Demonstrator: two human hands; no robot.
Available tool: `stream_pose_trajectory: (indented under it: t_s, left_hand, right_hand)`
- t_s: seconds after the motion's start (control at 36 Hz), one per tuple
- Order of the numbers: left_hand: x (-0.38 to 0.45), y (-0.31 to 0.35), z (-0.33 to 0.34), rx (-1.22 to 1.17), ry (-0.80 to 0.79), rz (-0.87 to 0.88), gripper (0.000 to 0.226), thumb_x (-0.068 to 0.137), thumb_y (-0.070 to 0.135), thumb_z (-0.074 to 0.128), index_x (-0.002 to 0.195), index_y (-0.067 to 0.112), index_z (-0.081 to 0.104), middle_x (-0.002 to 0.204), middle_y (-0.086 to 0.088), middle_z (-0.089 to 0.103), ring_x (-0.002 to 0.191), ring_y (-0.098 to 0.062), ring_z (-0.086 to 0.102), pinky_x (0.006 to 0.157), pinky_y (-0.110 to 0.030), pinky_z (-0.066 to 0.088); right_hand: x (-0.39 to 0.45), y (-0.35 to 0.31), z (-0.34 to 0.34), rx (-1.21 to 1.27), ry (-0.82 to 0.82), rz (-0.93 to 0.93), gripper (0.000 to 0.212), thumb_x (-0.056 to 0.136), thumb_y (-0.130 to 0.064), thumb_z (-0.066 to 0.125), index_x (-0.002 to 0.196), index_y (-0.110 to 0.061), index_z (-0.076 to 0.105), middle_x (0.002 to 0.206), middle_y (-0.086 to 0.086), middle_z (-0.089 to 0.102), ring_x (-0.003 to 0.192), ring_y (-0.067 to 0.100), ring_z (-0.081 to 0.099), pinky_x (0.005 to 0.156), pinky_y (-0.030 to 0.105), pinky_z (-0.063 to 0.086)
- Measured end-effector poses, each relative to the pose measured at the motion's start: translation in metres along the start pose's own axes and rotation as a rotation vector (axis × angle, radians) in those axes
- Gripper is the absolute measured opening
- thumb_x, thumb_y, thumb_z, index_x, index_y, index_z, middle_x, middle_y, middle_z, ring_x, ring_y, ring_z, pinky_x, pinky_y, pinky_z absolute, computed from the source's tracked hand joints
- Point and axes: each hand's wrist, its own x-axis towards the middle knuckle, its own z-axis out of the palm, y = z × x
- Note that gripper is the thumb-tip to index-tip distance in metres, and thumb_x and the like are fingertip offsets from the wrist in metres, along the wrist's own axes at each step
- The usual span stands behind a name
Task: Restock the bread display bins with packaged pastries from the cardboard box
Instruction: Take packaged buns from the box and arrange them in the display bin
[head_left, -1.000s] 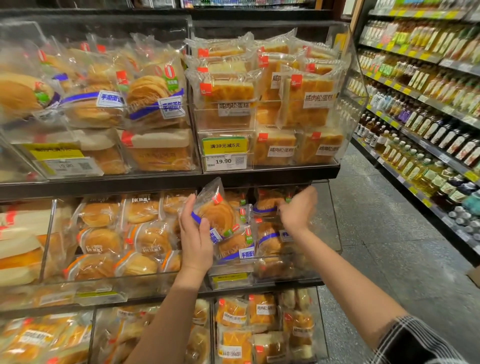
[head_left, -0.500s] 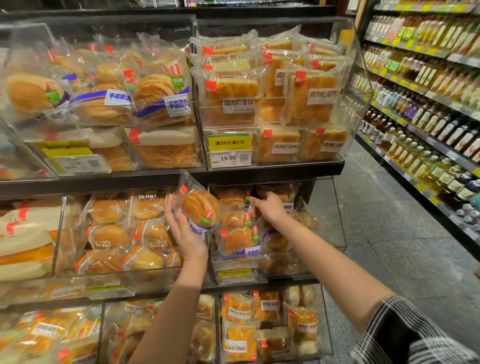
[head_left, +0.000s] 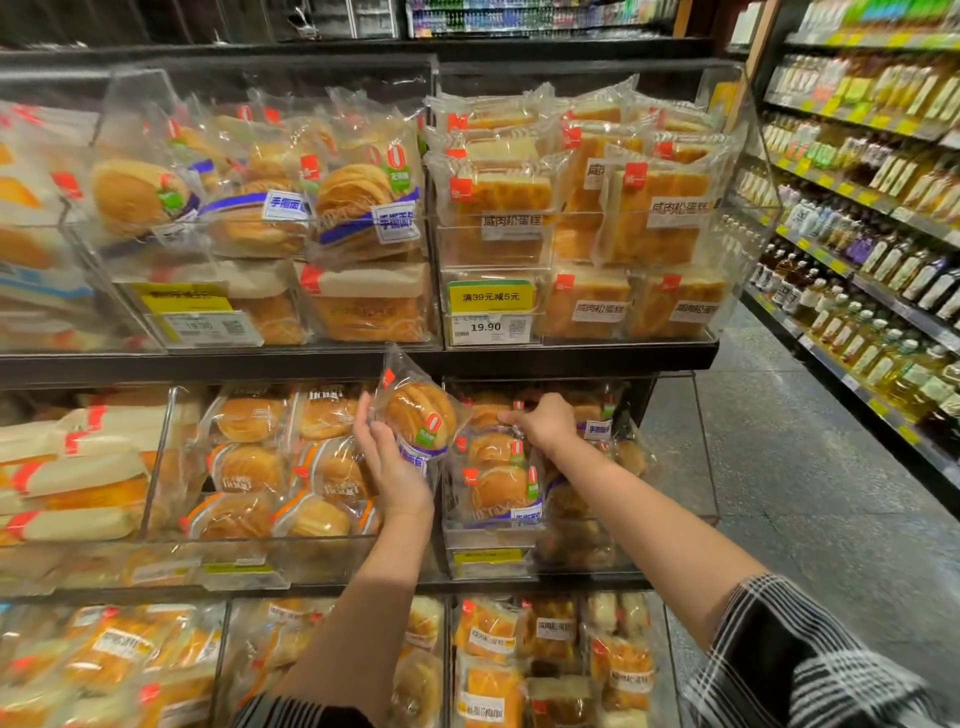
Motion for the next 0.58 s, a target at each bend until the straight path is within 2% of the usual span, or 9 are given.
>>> stream_pose_trajectory:
  t_s: [0.14, 0.19, 0.25, 0.31, 0.36, 0.39, 0.44, 0.5, 0.58]
  left_hand:
    - [0.004, -0.002, -0.003, 0.042, -0.006, -0.008, 0.034, 0.106, 0.023, 0.024, 0.137, 0.027, 0.038, 0.144, -0.006, 0.042, 0.131, -0.020, 0.044, 0.111, -0.043, 0.036]
    - [0.005, -0.003, -0.003, 0.056, -0.025, 0.006, 0.035, 0.103, 0.030, 0.027, 0.136, 0.030, 0.039, 0.144, -0.007, 0.042, 0.132, -0.021, 0.044, 0.111, -0.046, 0.036]
    - [0.004, -0.002, -0.002, 0.068, -0.032, 0.016, 0.038, 0.099, 0.034, 0.028, 0.135, 0.030, 0.039, 0.146, -0.011, 0.041, 0.133, -0.024, 0.042, 0.111, -0.047, 0.035]
    - [0.003, -0.001, -0.001, 0.078, -0.026, 0.027, 0.041, 0.095, 0.036, 0.029, 0.135, 0.029, 0.039, 0.147, -0.011, 0.040, 0.134, -0.025, 0.042, 0.111, -0.044, 0.036]
    - [0.002, 0.000, -0.001, 0.088, -0.036, 0.039, 0.040, 0.097, 0.035, 0.029, 0.135, 0.029, 0.038, 0.147, -0.011, 0.039, 0.134, -0.025, 0.041, 0.110, -0.041, 0.037]
    - [0.001, 0.000, -0.001, 0.094, -0.037, 0.048, 0.037, 0.100, 0.032, 0.029, 0.136, 0.027, 0.037, 0.147, -0.012, 0.039, 0.134, -0.025, 0.041, 0.110, -0.040, 0.037]
    - [0.001, 0.000, 0.000, 0.112, -0.037, 0.069, 0.037, 0.100, 0.029, 0.030, 0.136, 0.025, 0.037, 0.147, -0.011, 0.037, 0.135, -0.024, 0.039, 0.109, -0.037, 0.037]
    - [0.000, -0.001, 0.002, 0.152, -0.041, 0.100, 0.043, 0.097, 0.031, 0.032, 0.139, 0.022, 0.037, 0.148, -0.008, 0.037, 0.136, -0.019, 0.038, 0.108, -0.025, 0.037]
    - [-0.003, -0.002, 0.003, 0.220, -0.077, 0.150, 0.041, 0.100, 0.024, 0.032, 0.141, 0.019, 0.035, 0.147, -0.004, 0.035, 0.133, -0.013, 0.036, 0.097, -0.006, 0.036]
  right_hand:
    - [0.000, 0.002, 0.001, 0.094, 0.045, -0.056, 0.030, 0.091, -0.035, 0.062, 0.075, -0.011, 0.052, 0.077, 0.004, 0.059, 0.082, 0.024, 0.061, 0.075, 0.036, 0.049]
    - [0.002, 0.001, -0.001, 0.072, -0.008, -0.065, 0.031, 0.095, -0.034, 0.057, 0.078, -0.008, 0.057, 0.080, 0.007, 0.061, 0.085, 0.026, 0.062, 0.077, 0.038, 0.049]
    - [0.005, 0.000, -0.002, -0.016, -0.082, -0.032, 0.034, 0.096, -0.035, 0.055, 0.075, -0.009, 0.053, 0.083, 0.008, 0.060, 0.085, 0.025, 0.060, 0.076, 0.036, 0.047]
    - [0.007, -0.002, -0.002, -0.133, -0.122, -0.003, 0.030, 0.095, -0.033, 0.058, 0.077, -0.009, 0.055, 0.093, 0.010, 0.063, 0.090, 0.025, 0.061, 0.078, 0.034, 0.048]
    - [0.009, -0.005, -0.001, -0.174, -0.124, 0.008, 0.026, 0.094, -0.029, 0.061, 0.094, -0.003, 0.062, 0.105, 0.013, 0.066, 0.099, 0.027, 0.063, 0.079, 0.032, 0.048]
    - [0.008, -0.006, 0.000, -0.167, -0.121, 0.016, 0.030, 0.093, -0.030, 0.061, 0.100, -0.001, 0.063, 0.106, 0.013, 0.065, 0.101, 0.027, 0.063, 0.078, 0.031, 0.048]
    - [0.006, -0.005, -0.002, -0.104, -0.118, 0.028, 0.037, 0.092, -0.037, 0.062, 0.093, 0.000, 0.061, 0.098, 0.012, 0.064, 0.099, 0.027, 0.064, 0.079, 0.031, 0.048]
    - [0.007, -0.001, -0.006, -0.010, -0.115, 0.049, 0.040, 0.089, -0.042, 0.063, 0.087, -0.002, 0.059, 0.095, 0.013, 0.067, 0.095, 0.028, 0.066, 0.084, 0.035, 0.053]
    - [0.008, 0.008, -0.025, 0.179, -0.080, 0.062, 0.037, 0.095, -0.031, 0.057, 0.106, 0.004, 0.062, 0.101, 0.018, 0.070, 0.096, 0.030, 0.068, 0.088, 0.041, 0.055]
